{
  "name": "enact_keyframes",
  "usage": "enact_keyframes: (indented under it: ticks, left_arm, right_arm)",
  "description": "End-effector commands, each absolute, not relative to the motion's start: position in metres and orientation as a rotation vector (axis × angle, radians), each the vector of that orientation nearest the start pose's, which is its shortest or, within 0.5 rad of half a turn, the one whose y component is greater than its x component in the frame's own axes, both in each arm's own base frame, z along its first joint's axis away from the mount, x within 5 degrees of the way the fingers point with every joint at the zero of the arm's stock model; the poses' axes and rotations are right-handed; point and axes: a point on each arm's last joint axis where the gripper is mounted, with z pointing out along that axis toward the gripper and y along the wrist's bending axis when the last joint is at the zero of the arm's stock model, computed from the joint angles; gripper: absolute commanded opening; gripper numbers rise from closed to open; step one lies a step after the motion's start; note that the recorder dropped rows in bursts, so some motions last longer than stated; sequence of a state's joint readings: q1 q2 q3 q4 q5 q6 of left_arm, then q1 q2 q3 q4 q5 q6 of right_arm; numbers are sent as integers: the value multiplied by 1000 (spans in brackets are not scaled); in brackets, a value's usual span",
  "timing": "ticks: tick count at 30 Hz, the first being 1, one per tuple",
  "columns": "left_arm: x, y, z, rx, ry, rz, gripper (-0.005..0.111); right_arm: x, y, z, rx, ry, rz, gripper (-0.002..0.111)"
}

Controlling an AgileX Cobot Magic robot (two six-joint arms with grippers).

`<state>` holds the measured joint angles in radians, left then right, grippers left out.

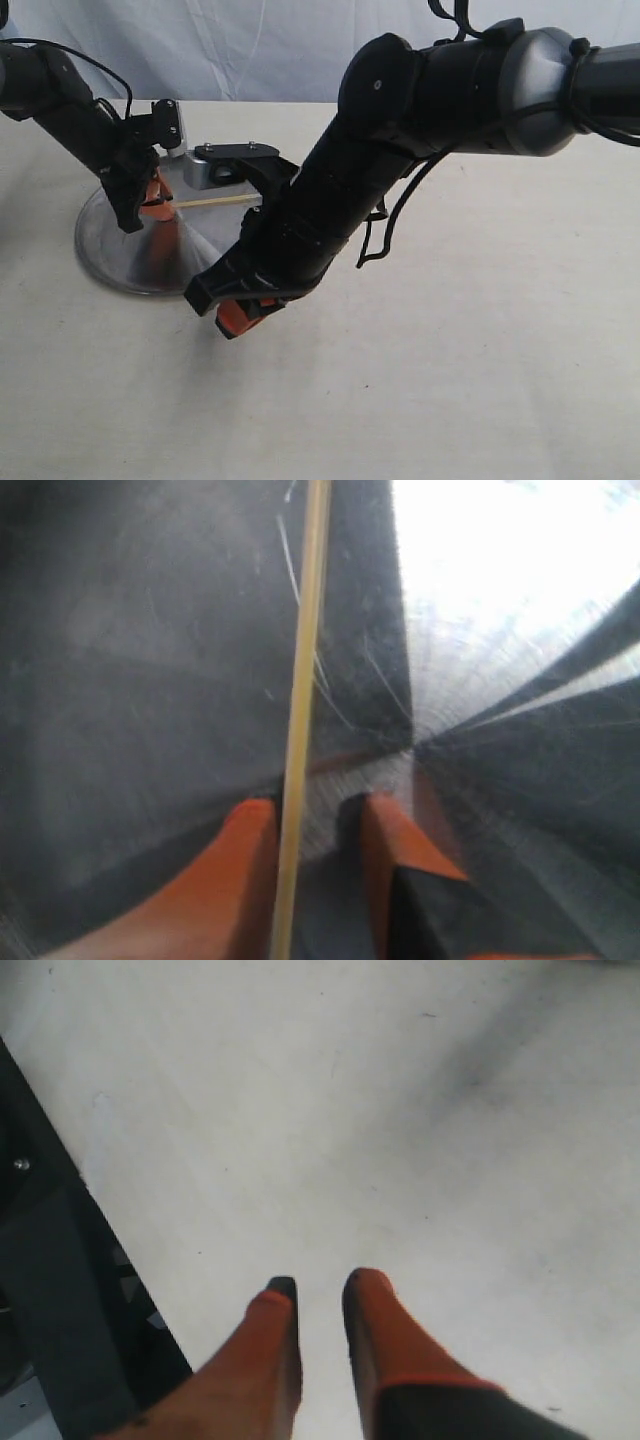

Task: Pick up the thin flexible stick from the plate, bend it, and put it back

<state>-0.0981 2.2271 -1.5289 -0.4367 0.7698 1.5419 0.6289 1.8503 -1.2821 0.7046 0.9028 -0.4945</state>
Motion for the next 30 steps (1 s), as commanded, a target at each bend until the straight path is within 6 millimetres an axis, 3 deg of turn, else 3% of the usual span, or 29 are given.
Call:
enact_keyframes:
  ticks: [1, 3, 5, 6, 13, 15, 20, 30]
  left_arm:
    - [432, -68, 92, 1793, 2223, -195, 29]
    - [432, -67, 87, 1799, 2234, -184, 24]
    - [431, -66, 86, 1832, 2236, -182, 2]
    - [430, -65, 85, 1837, 2237, -180, 0]
    - [429, -70, 91, 1845, 2226, -194, 0]
    - [429, -71, 100, 1832, 2209, -177, 0]
    - [431, -72, 147, 1749, 2135, -107, 0]
    - [428, -75, 165, 1710, 2116, -129, 0]
  right_arm:
    - [272, 256, 216, -1032, 2673, 893, 19]
    - [272, 256, 216, -1029, 2670, 891, 19]
    - [272, 256, 216, -1029, 2670, 891, 19]
    - [272, 256, 216, -1029, 2670, 891, 19]
    - [274, 256, 216, -1019, 2661, 885, 19]
    - [274, 256, 216, -1019, 2661, 885, 19]
    - [274, 256, 216, -1016, 2659, 883, 19]
    - [275, 255, 215, -1046, 2653, 847, 19]
